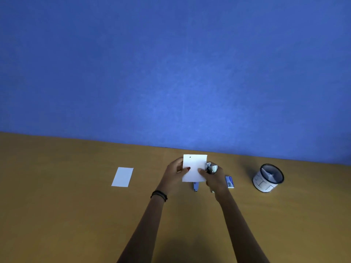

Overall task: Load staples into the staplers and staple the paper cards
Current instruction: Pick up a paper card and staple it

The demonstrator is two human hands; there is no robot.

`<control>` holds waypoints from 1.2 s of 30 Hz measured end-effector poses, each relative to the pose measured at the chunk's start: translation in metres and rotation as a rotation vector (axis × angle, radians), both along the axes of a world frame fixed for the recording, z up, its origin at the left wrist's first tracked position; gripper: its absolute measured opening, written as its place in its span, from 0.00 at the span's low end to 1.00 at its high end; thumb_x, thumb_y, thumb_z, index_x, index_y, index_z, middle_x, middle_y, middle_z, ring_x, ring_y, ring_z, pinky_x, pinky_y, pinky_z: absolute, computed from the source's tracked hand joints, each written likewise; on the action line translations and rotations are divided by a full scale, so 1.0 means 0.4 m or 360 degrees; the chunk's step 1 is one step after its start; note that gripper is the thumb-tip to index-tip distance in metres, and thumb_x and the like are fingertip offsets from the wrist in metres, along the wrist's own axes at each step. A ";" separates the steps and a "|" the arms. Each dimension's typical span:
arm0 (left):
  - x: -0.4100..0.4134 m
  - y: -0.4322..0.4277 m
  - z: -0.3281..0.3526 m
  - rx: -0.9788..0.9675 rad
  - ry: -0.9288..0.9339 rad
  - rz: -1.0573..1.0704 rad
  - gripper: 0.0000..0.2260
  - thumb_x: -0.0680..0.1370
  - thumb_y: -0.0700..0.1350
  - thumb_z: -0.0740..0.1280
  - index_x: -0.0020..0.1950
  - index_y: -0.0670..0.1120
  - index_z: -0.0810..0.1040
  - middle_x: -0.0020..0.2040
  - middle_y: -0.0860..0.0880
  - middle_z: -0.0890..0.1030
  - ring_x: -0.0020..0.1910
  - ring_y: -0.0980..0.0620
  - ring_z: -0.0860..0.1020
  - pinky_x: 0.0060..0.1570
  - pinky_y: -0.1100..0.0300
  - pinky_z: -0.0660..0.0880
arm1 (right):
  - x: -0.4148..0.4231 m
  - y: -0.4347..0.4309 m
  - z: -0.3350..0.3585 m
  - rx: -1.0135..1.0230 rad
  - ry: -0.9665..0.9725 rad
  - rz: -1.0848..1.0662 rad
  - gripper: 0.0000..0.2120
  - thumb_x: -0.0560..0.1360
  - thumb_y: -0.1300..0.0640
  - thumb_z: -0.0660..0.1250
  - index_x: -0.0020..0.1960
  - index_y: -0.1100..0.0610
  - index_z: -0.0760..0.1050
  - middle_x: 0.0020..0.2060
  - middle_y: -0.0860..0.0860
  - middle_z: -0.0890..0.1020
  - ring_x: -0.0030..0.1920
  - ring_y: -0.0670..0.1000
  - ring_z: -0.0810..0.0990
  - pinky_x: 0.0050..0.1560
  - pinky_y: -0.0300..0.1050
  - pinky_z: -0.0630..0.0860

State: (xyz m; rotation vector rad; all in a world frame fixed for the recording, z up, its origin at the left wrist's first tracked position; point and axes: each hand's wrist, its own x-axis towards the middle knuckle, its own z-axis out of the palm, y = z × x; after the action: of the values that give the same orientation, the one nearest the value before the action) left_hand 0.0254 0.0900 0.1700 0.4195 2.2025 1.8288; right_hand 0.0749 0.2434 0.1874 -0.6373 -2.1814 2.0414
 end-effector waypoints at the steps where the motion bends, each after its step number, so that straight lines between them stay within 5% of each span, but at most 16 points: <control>1: 0.006 0.002 0.003 -0.0017 0.0011 -0.0045 0.15 0.79 0.37 0.63 0.65 0.42 0.73 0.57 0.45 0.81 0.53 0.50 0.80 0.48 0.60 0.77 | 0.007 0.006 0.007 -0.0009 0.0025 -0.0017 0.10 0.71 0.66 0.69 0.38 0.52 0.75 0.21 0.42 0.75 0.19 0.39 0.68 0.18 0.30 0.63; 6: 0.037 0.011 0.030 -0.0049 0.0100 -0.0066 0.10 0.79 0.37 0.62 0.59 0.45 0.72 0.51 0.43 0.81 0.47 0.53 0.80 0.39 0.63 0.76 | 0.034 0.027 0.013 -0.0009 0.0041 -0.0083 0.08 0.73 0.61 0.67 0.40 0.49 0.76 0.25 0.46 0.71 0.21 0.47 0.64 0.19 0.36 0.58; 9: 0.055 0.018 0.054 -0.0011 0.0179 -0.0061 0.11 0.78 0.35 0.61 0.51 0.51 0.74 0.44 0.53 0.80 0.40 0.64 0.78 0.36 0.69 0.72 | 0.048 0.032 0.017 -0.0069 0.0125 -0.0113 0.07 0.75 0.61 0.66 0.41 0.50 0.76 0.27 0.49 0.72 0.21 0.46 0.64 0.19 0.35 0.60; 15: 0.087 0.032 0.076 0.0075 0.0249 -0.0025 0.21 0.74 0.28 0.55 0.42 0.52 0.79 0.45 0.56 0.81 0.46 0.59 0.78 0.41 0.65 0.72 | 0.072 0.034 0.043 -0.0096 0.0247 -0.0124 0.19 0.71 0.73 0.52 0.37 0.54 0.73 0.31 0.50 0.73 0.22 0.47 0.62 0.20 0.35 0.57; 18: 0.088 0.035 0.074 0.0083 0.0183 -0.0022 0.20 0.76 0.29 0.56 0.42 0.50 0.81 0.45 0.55 0.82 0.48 0.54 0.79 0.46 0.56 0.74 | 0.079 0.033 0.051 -0.0093 0.0238 -0.0156 0.20 0.70 0.75 0.50 0.37 0.55 0.72 0.31 0.51 0.73 0.24 0.48 0.61 0.19 0.36 0.56; 23: 0.097 0.036 0.094 0.0209 -0.0031 -0.0064 0.20 0.78 0.31 0.54 0.44 0.47 0.83 0.48 0.54 0.83 0.50 0.57 0.81 0.47 0.65 0.77 | 0.082 0.033 0.058 -0.0057 0.0217 -0.0199 0.20 0.70 0.75 0.50 0.37 0.55 0.73 0.33 0.53 0.74 0.23 0.48 0.63 0.20 0.37 0.57; 30: 0.105 0.026 0.103 0.0190 -0.0075 -0.0123 0.16 0.79 0.44 0.57 0.45 0.43 0.84 0.50 0.52 0.83 0.54 0.56 0.79 0.54 0.58 0.76 | 0.079 0.031 0.058 -0.0029 0.0160 -0.0209 0.19 0.72 0.71 0.52 0.37 0.53 0.75 0.35 0.51 0.78 0.25 0.47 0.66 0.21 0.37 0.59; 36: 0.106 0.033 0.095 0.0221 0.0067 0.0000 0.08 0.77 0.35 0.65 0.48 0.41 0.84 0.47 0.51 0.82 0.49 0.58 0.79 0.48 0.65 0.74 | 0.071 0.024 0.044 -0.0167 0.0115 -0.0228 0.12 0.77 0.66 0.58 0.44 0.52 0.76 0.28 0.50 0.73 0.20 0.42 0.66 0.18 0.35 0.61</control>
State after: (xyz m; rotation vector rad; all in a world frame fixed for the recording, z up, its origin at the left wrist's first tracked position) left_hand 0.0680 0.1033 0.2080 0.4889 2.1090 1.9978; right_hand 0.1034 0.2530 0.2051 -0.6972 -1.9402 2.0811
